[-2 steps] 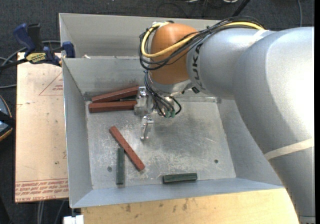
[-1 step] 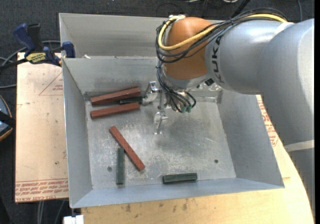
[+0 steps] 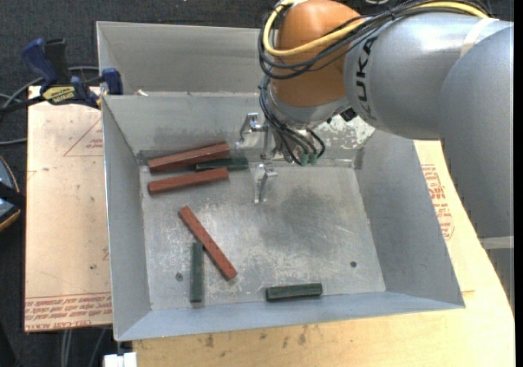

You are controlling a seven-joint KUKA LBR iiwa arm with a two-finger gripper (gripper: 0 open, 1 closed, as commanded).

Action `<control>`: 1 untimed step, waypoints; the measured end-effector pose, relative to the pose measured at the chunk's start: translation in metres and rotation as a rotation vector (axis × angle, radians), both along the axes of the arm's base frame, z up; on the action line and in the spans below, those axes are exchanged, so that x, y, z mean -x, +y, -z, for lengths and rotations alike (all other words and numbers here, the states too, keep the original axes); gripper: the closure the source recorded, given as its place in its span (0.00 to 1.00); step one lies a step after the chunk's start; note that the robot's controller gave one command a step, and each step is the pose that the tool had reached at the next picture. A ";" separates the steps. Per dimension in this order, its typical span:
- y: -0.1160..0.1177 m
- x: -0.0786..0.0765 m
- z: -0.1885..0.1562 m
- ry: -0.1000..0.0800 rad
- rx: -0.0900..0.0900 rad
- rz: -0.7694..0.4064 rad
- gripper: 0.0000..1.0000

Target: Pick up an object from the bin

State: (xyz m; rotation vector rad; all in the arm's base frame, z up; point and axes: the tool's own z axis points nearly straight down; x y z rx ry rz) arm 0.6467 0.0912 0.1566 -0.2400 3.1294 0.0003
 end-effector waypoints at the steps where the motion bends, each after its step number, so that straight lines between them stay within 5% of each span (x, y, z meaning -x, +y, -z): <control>1: 0.063 0.001 0.073 -0.023 -0.009 -0.035 1.00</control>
Offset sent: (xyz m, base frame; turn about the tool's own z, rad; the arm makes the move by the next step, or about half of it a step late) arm 0.0000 0.0000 0.0000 0.0000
